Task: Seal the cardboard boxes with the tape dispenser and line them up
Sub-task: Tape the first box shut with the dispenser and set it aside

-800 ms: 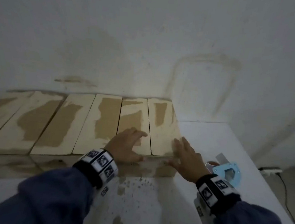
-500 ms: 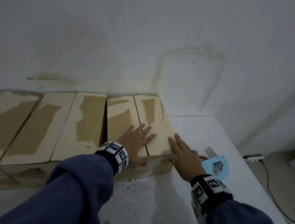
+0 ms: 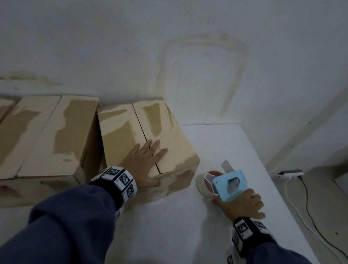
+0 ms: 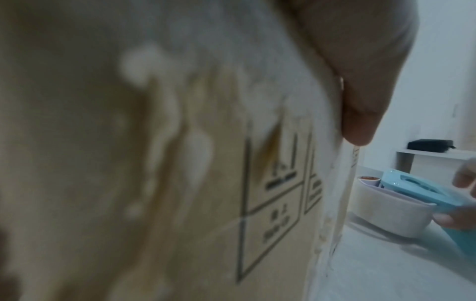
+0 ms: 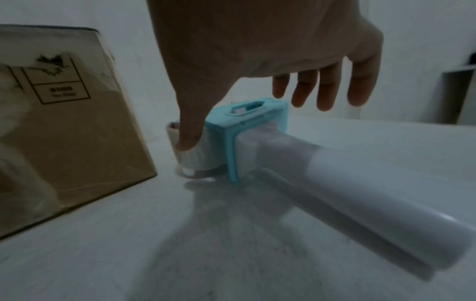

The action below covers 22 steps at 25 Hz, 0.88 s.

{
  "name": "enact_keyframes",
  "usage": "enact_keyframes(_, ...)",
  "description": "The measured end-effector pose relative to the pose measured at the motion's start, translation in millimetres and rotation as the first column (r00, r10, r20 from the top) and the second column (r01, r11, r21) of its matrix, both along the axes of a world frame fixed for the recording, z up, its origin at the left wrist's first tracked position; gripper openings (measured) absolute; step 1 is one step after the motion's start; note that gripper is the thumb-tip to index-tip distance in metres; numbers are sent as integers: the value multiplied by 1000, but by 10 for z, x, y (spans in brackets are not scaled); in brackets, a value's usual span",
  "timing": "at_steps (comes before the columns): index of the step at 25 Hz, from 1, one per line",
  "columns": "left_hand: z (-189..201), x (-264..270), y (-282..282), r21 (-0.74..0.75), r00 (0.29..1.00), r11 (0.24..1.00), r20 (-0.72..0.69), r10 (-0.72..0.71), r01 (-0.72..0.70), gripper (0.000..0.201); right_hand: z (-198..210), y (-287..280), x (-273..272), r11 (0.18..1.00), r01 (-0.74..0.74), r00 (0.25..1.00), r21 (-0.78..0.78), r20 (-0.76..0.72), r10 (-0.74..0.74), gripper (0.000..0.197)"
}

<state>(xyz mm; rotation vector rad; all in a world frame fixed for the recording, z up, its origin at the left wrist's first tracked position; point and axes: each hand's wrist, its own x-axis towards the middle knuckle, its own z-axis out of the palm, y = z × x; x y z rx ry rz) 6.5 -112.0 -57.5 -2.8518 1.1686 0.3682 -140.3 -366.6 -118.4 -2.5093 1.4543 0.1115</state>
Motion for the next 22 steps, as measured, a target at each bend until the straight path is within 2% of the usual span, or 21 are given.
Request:
enact_keyframes(2,2,-69,-108,4,999,999,3,46,-46,100,-84,-131,-6,993,24,998,116,-66,-16,123)
enact_keyframes(4,7,-122,-217,4,995,995,1,96,-96,100,-193,-273,45,963,-8,993,268,-113,40,124)
enact_keyframes(6,11,-179,-300,4,990,990,-5,140,-140,100,-223,-354,100,919,-75,996,386,-7,85,119)
enact_keyframes(7,15,-209,-345,10,988,988,-9,157,-157,100,-204,-398,113,890,-79,996,448,80,48,115)
enact_keyframes(10,34,-318,-503,17,974,974,-25,225,-225,100,-75,-634,152,803,-146,954,577,296,-40,85)
enact_keyframes(11,48,-354,-563,16,968,969,-26,249,-248,100,29,-714,177,780,-186,935,597,351,-46,76)
enact_keyframes(15,80,-492,-862,8,938,939,-46,343,-343,97,537,-902,329,668,-383,828,638,558,-59,74)
enact_keyframes(18,129,-701,-1204,8,915,919,-88,393,-393,100,989,-891,431,529,-559,759,638,651,18,42)
enact_keyframes(20,195,-847,-1391,6,893,910,-189,408,-414,99,1222,-823,508,434,-648,718,626,693,72,23)
enact_keyframes(22,323,-885,-1447,-50,845,895,-356,398,-443,83,1402,-709,589,316,-703,690,637,718,92,14)
